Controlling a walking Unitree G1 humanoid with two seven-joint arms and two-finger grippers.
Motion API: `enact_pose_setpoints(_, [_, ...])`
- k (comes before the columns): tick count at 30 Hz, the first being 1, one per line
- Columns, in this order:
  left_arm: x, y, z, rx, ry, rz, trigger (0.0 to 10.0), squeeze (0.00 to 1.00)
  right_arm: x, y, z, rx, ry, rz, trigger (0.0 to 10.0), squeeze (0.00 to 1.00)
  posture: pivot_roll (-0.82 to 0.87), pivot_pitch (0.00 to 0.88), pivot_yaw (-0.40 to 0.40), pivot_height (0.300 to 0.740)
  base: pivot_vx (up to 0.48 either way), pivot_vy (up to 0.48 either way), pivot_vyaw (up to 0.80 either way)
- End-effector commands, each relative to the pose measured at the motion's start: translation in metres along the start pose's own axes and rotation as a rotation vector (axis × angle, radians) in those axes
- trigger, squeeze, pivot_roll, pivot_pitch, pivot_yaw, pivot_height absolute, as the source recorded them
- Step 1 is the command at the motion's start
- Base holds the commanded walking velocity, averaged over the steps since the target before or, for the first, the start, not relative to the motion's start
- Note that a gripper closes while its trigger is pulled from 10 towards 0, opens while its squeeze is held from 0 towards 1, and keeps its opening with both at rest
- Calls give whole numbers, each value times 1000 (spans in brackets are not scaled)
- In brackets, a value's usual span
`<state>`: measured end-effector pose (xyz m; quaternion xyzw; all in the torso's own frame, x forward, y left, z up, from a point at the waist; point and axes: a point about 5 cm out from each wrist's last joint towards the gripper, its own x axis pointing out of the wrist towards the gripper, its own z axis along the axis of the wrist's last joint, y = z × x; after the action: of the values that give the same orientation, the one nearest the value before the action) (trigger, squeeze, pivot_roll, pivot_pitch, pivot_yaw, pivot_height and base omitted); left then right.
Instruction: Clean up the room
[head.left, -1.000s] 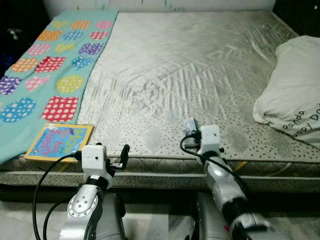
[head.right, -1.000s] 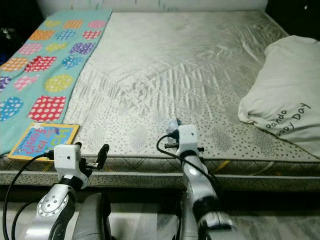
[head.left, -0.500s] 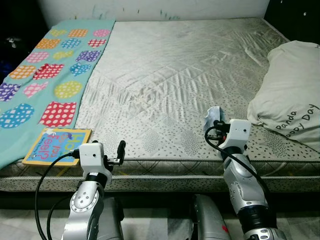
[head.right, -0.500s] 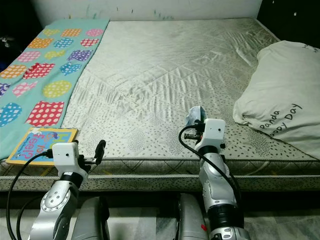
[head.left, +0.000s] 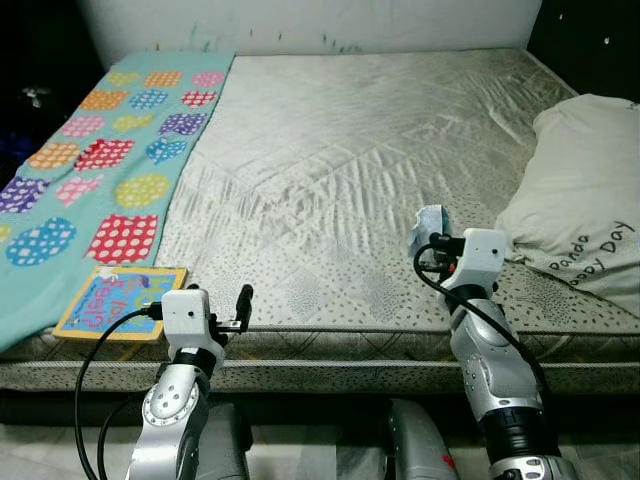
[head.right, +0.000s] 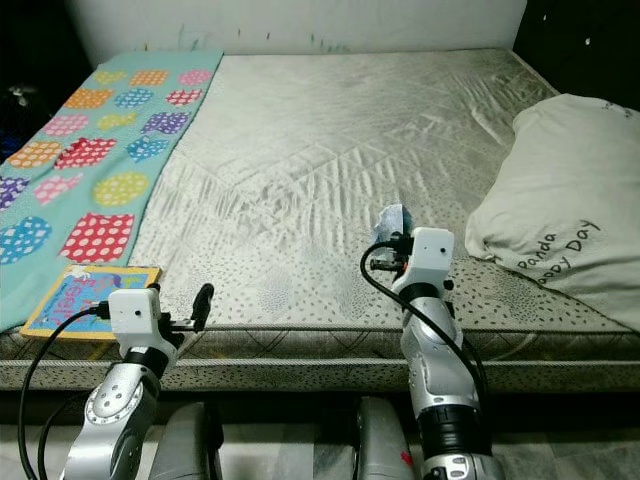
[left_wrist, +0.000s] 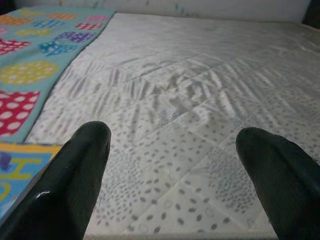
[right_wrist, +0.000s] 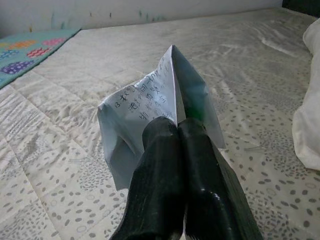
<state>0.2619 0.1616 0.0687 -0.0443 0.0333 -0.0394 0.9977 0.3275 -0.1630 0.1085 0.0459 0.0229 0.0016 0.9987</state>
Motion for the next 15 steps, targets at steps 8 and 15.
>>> enact_pose_setpoints(8, [-1, 0, -4, 20, 7, -11, 10000, 0, 4, -3, 4, -22, -6, 7, 10000, 0, -57, 0, 12, 704, 0, 0, 0])
enact_pose_setpoints(15, [3, 0, -2, 24, 0, -18, 10000, 0, 5, -2, 5, -27, -9, 11, 10000, 0, -58, 0, 13, 740, 0, 0, 0])
